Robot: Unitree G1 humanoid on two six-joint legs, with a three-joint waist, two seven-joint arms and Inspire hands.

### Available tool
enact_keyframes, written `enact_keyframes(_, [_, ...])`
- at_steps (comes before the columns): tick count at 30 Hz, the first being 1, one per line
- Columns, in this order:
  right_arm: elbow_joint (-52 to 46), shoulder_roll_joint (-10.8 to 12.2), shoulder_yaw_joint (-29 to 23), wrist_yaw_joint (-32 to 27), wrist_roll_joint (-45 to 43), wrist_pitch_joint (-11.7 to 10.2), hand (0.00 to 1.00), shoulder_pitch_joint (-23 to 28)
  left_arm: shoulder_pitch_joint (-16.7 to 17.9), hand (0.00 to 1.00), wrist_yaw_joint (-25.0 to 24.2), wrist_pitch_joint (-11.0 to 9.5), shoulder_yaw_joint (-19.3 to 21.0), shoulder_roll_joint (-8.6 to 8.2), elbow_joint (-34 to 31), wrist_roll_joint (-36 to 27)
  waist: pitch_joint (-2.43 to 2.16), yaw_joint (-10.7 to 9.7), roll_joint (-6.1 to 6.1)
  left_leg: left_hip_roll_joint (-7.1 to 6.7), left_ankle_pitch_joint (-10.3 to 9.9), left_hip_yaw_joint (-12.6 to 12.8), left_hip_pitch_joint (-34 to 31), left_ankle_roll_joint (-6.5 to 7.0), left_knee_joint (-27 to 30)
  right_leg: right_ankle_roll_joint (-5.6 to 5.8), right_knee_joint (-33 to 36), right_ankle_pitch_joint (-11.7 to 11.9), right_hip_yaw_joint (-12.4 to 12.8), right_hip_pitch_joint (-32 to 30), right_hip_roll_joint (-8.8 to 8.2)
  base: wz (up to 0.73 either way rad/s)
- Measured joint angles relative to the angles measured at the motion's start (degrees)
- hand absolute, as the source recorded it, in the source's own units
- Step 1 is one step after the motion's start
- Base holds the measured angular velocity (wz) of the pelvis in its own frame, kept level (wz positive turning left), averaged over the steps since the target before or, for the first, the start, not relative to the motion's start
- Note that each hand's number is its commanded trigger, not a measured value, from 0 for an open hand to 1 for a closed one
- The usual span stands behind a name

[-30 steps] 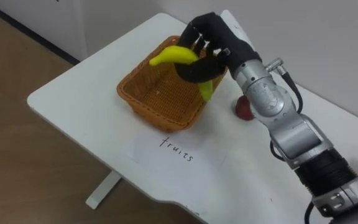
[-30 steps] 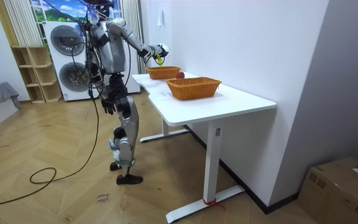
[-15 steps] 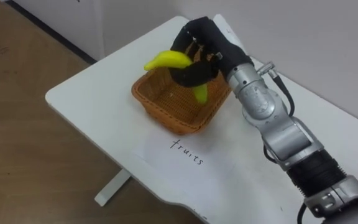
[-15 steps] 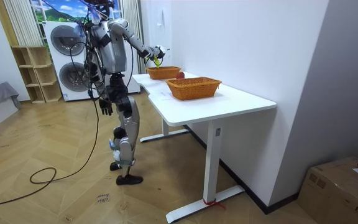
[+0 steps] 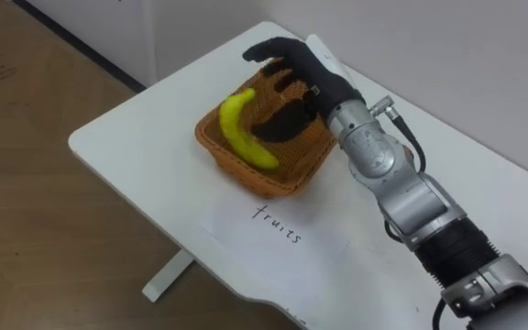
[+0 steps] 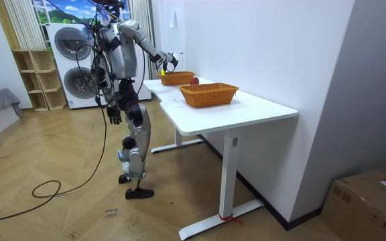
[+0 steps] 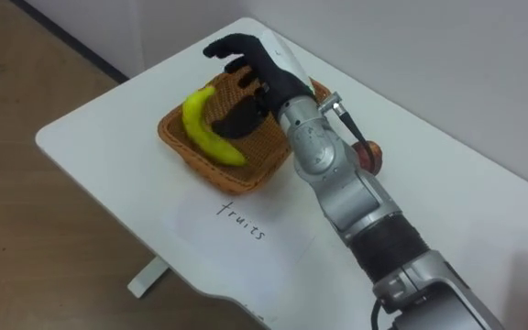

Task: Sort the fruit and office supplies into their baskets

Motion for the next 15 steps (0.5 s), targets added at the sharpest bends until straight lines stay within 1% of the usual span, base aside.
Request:
enact_keyframes(4, [0.0,0.0,0.0,0.0,0.0,0.0,0.0,0.0,-0.1,0.0,0.0,0.0,0.0,-0.18,0.0,0.0,-0.05,0.0,-0.05,-0.1,0.0,0.1,-0.1,0.0,0.0,0.0,-0.6,0.0,0.4,0.1,-0.07,0.0])
enact_keyframes(15, [0.0,0.0,0.0,0.0,-0.1,-0.2,0.0,0.0,-0.1,0.0,-0.2,0.0,0.0,-0.71,0.0,0.0,-0.06,-0.1,-0.06,-0.08,0.0,0.1,-0.1,0.0,0.1,0.0,-0.6,0.0,0.4,0.1,-0.17,0.0])
